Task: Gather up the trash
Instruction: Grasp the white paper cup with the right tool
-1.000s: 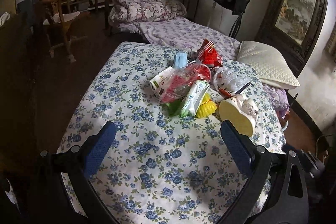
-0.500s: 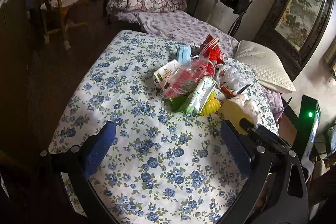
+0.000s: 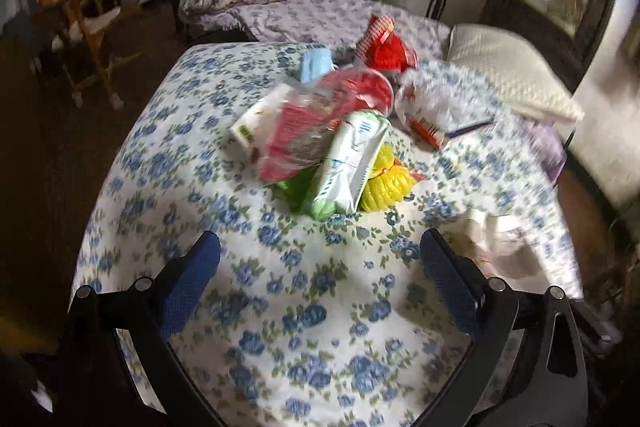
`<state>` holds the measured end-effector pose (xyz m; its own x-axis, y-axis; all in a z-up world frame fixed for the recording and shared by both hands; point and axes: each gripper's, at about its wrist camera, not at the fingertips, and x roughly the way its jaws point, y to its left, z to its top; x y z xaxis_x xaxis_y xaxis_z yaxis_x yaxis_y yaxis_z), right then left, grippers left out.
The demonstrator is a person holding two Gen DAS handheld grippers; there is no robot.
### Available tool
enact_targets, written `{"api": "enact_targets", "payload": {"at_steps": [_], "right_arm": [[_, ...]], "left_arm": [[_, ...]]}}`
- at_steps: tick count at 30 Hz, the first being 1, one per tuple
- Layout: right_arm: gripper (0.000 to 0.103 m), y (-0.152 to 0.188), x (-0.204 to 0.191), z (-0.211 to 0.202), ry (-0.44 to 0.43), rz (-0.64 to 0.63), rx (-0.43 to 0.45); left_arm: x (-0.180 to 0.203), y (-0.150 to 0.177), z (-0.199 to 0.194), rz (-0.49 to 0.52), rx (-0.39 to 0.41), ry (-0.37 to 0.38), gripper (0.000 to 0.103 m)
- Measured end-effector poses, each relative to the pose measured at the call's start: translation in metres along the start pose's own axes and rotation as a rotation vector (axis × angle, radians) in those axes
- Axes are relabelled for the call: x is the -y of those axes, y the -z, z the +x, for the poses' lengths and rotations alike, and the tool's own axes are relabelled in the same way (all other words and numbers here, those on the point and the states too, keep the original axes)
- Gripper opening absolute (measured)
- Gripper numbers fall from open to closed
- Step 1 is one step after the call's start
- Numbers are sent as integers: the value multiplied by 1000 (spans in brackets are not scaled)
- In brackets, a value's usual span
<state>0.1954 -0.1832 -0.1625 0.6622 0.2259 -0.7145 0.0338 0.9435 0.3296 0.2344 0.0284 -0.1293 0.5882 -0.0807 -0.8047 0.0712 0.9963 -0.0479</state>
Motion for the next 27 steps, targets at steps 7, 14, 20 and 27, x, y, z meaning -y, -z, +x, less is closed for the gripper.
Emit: {"api": "enact_targets", "payload": {"at_steps": [7, 14, 20, 27], "right_arm": [[12, 4, 7, -2, -29, 30, -10], [13, 5, 8, -1, -34, 38, -9], [14, 6, 5, 0, -34, 33, -15], [15, 5, 6, 0, -33, 33, -16]], "left_arm": [[3, -5, 13, 12, 27, -11, 96], [0, -11, 29, -9, -28, 16, 36], [-9, -14, 15, -37, 36, 27, 30], [-4, -18, 18, -16, 32, 32, 32]]}}
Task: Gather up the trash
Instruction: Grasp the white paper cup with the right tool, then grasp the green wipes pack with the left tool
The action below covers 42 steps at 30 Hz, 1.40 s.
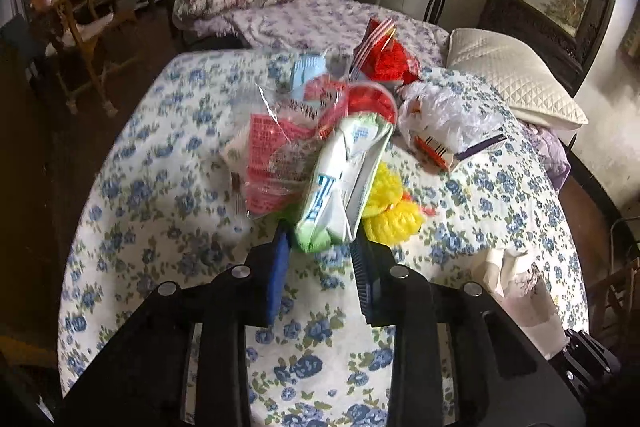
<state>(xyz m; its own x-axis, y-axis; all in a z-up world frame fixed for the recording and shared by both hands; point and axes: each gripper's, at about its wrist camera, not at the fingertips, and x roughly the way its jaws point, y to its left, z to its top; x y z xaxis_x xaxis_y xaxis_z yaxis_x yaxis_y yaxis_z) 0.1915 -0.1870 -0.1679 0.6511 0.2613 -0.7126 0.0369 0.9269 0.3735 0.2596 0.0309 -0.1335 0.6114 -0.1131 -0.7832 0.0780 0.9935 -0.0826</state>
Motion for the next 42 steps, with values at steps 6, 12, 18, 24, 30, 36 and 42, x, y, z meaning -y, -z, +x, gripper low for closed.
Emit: {"api": "enact_targets", "payload": {"at_steps": [6, 12, 18, 24, 30, 36, 42], "right_arm": [[15, 0, 0, 2, 1, 1, 0], [15, -2, -1, 3, 3, -1, -2], [15, -2, -6, -2, 4, -16, 7], [13, -1, -8, -4, 27, -24, -3], [16, 3, -12, -1, 41, -32, -19], [19, 2, -12, -2, 33, -30, -21], [7, 2, -9, -11, 14, -23, 1]], "left_arm": [[4, -6, -2, 11, 32, -11, 63], [1, -7, -1, -9, 23, 42, 29], [-18, 4, -61, -95, 133, 175, 27], [-40, 15, -73, -197, 111, 270, 27], [-30, 25, -60, -146, 17, 285, 25], [-20, 46, -65, -93, -8, 277, 31], [-19, 51, -80, -111, 50, 247, 16]]}}
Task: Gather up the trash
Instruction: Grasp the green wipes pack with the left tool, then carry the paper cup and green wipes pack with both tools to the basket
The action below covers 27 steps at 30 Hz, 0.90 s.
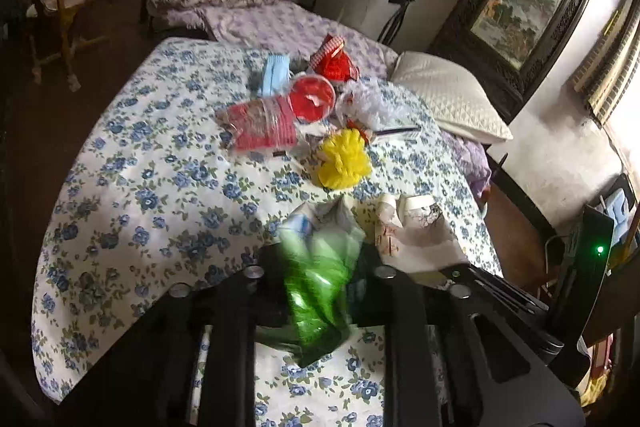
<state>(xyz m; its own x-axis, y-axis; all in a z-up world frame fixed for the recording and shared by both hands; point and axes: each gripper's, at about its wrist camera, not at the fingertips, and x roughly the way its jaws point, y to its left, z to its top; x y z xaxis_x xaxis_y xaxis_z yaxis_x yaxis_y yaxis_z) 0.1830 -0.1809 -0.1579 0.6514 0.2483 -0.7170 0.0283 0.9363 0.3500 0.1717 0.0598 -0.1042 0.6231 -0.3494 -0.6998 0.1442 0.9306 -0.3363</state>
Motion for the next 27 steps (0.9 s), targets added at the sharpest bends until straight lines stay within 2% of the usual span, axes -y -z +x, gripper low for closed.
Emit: {"api": "enact_targets", "payload": {"at_steps": [4, 12, 19, 23, 27], "right_arm": [[6, -2, 3, -8, -11, 8, 15], [6, -3, 5, -46, 19, -18, 76], [6, 8, 24, -71, 55, -13, 79], [6, 12, 39, -88, 62, -1, 87], [6, 13, 68, -119, 101, 6, 109]], "left_arm": [[-6, -4, -10, -30, 42, 9, 16], [-3, -8, -13, -25, 52, 34, 16], [34, 1, -17, 53, 45, 63, 16], [55, 8, -20, 61, 27, 108, 16], [90, 17, -17, 112, -7, 149, 16]]}}
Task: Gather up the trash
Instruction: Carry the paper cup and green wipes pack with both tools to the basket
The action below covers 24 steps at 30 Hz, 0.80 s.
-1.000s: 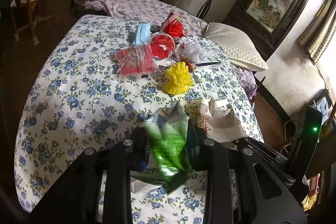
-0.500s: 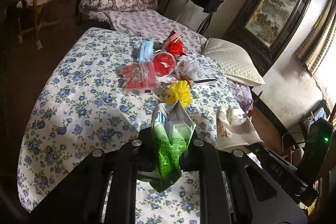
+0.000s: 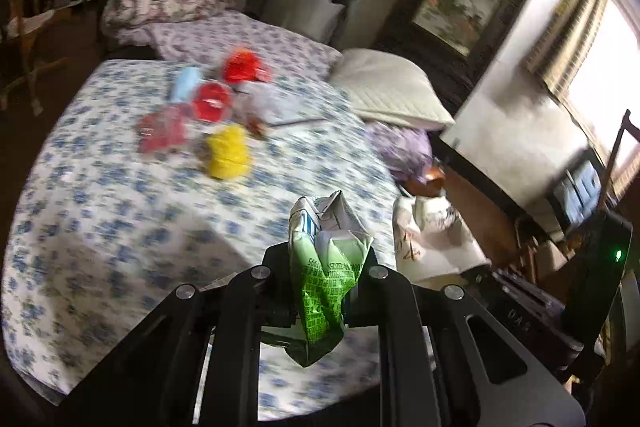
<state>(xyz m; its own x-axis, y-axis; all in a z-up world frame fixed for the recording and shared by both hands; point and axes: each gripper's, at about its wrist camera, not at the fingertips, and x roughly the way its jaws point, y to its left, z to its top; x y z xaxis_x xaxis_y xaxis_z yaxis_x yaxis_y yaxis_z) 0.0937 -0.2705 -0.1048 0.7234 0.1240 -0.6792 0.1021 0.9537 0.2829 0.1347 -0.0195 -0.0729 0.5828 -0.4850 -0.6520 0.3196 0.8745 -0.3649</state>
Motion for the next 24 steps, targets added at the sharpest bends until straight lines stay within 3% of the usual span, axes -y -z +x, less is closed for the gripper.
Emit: {"api": "enact_targets", "payload": {"at_steps": [5, 8, 12, 17, 24], "right_arm": [[6, 9, 61, -35, 118, 13, 7], [6, 33, 114, -50, 224, 54, -26], [6, 67, 173, -52, 304, 138, -83], [6, 106, 241, -29, 338, 279, -161], [6, 143, 290, -1, 346, 368, -252]], "left_arm": [[75, 16, 25, 124, -73, 96, 16], [126, 31, 48, 208, -125, 151, 16], [193, 56, 91, 305, -212, 223, 16], [242, 85, 148, 351, -320, 268, 16], [273, 134, 212, 414, -446, 258, 16]]}}
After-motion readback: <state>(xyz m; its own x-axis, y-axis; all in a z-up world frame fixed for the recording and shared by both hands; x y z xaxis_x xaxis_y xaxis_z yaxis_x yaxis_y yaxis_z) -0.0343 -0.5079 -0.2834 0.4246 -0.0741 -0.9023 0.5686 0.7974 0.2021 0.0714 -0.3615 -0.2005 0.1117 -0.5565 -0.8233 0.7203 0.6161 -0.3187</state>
